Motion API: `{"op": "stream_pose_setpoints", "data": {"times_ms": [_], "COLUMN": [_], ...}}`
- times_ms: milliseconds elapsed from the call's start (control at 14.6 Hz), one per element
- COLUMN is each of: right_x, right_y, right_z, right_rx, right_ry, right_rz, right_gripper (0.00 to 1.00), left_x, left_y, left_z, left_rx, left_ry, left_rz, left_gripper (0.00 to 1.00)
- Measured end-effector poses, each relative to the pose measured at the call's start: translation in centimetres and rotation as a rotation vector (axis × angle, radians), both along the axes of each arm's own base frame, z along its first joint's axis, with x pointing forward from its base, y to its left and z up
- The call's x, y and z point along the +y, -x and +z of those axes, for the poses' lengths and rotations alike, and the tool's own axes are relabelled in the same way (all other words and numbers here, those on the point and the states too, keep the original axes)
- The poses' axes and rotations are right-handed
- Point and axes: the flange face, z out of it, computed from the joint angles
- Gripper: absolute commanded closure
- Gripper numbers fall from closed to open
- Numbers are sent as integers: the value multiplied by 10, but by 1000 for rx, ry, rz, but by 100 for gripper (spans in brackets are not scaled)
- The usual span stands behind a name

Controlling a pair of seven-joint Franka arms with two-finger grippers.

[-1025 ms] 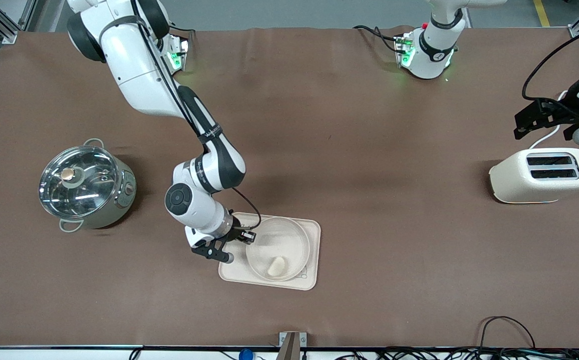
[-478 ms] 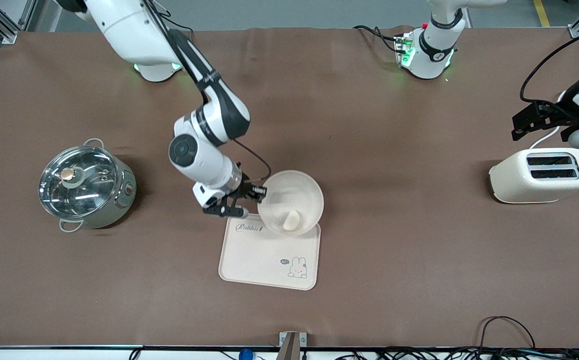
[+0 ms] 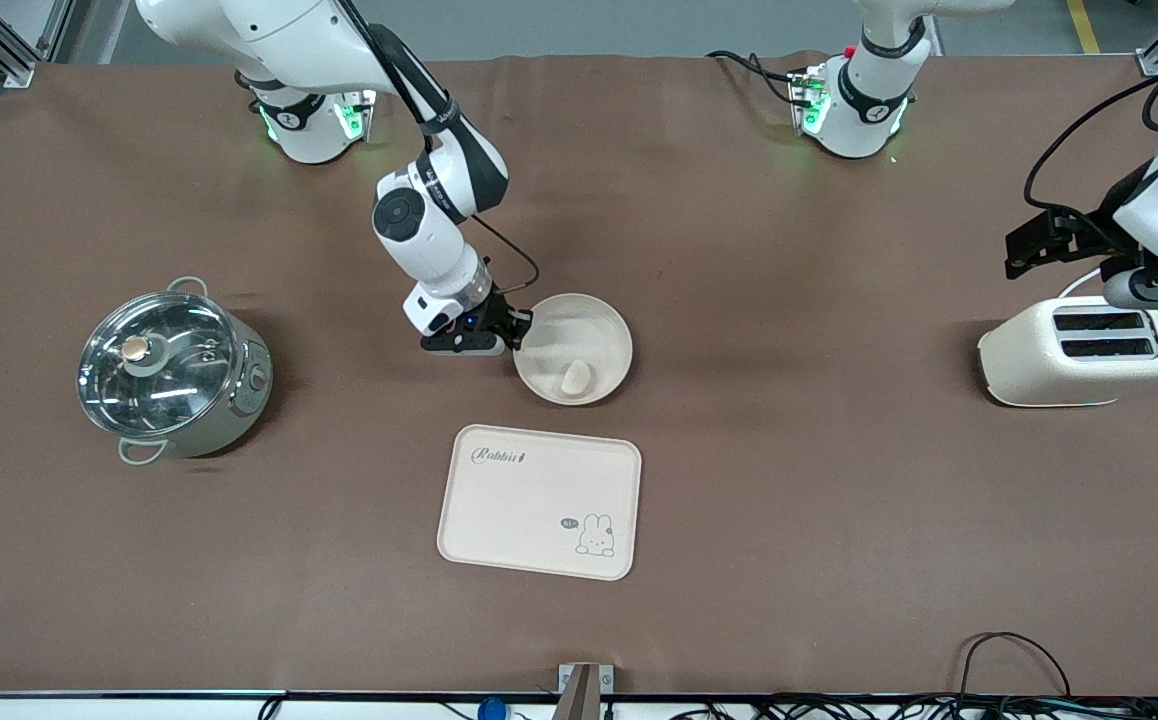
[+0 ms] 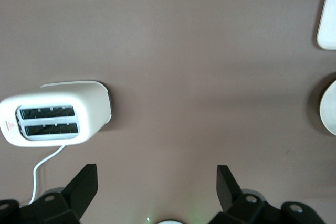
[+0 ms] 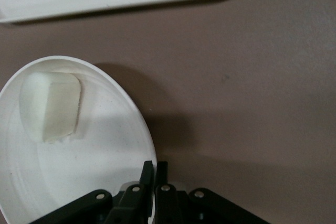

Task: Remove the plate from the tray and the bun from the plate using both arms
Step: 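Set the plate down while the left gripper reaches toward the plate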

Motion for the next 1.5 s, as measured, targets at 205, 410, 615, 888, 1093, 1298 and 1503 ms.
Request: {"op": "stream_pose_setpoints", "data": {"times_ms": [205,410,615,888,1093,1298,1503], "right_x": [0,0,-3,-46,-167,-261,-341], "right_y": [2,1,-6,-50,-115,-147,-159], "right_z": [0,5,17,94,199,278,342], "right_rx": [-1,-6,-19,23,35,53,4], "right_ry": [-1,-7,-21,-40,23,154,202], "right_rz": [1,-5,-19,-33,70,107,138], "right_gripper": [49,0,0,0,0,0,0], "left_x": [-21,-100,-224,-322,-385,-431,-453], "left_y": [-1,-7,2,11,20,41,57], "left_z": [-34,-81,-145,-237,-309,-354,-394], "left_rx": [53,32,-1,-50,-143,-201,-221], "left_ry": [75,101,67,70,178,261,300], "left_rz": [25,91,145,155,123,118,110], "left_gripper": [0,0,0,2,3,3,3]}}
